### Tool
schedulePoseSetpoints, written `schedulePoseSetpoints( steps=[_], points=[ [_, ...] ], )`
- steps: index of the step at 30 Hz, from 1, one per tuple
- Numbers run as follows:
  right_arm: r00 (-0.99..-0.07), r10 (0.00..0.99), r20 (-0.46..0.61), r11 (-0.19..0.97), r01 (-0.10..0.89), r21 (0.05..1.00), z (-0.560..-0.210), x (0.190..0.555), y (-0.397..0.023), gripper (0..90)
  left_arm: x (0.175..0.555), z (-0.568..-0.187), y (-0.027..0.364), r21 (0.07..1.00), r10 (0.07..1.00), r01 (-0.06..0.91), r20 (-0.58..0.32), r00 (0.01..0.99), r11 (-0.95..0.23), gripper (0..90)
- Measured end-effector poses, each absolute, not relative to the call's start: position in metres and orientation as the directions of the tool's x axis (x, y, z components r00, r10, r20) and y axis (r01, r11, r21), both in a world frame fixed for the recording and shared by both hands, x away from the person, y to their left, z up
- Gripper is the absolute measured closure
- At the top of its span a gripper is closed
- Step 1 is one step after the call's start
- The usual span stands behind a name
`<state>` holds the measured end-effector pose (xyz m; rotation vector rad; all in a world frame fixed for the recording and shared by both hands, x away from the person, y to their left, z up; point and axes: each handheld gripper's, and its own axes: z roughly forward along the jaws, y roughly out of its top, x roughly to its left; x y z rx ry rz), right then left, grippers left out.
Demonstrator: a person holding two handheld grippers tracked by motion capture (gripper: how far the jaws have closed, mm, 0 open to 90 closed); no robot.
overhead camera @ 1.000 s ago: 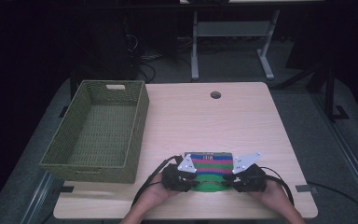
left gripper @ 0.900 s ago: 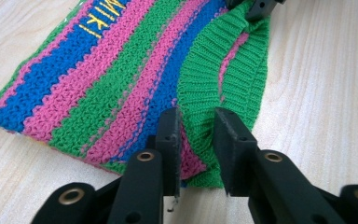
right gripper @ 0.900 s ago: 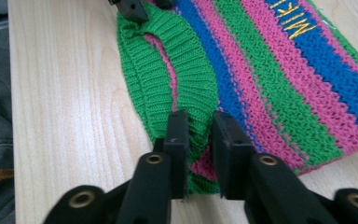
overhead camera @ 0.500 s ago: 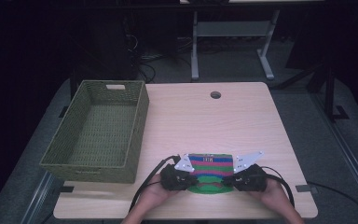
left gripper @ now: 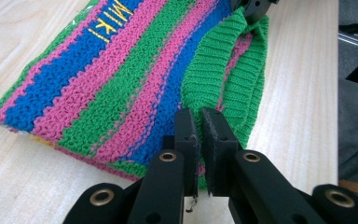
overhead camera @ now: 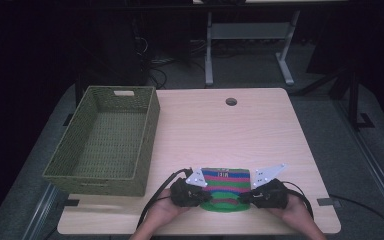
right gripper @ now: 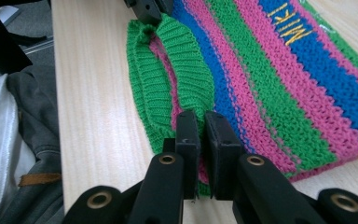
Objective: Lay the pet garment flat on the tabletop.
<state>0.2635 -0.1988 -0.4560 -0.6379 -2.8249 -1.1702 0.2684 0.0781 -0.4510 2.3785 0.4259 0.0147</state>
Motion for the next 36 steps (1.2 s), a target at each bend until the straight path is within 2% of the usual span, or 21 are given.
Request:
schedulePoseSetpoints(
  steps=[10, 36],
  points=[
    [-0.932, 0.327, 0.157, 0.649, 0.343, 0.679, -0.452, 0.253, -0.197, 83.8, 0.26, -0.445, 0.08, 0.65, 0.281, 0.288, -0.119, 0.952, -0.703, 86.0],
    [-0.926, 0.336, 0.171, 0.583, 0.347, 0.735, -0.438, 0.25, -0.204, 83.7, 0.256, -0.432, 0.085, 0.679, 0.281, 0.282, -0.115, 0.953, -0.678, 86.4]
  ],
)
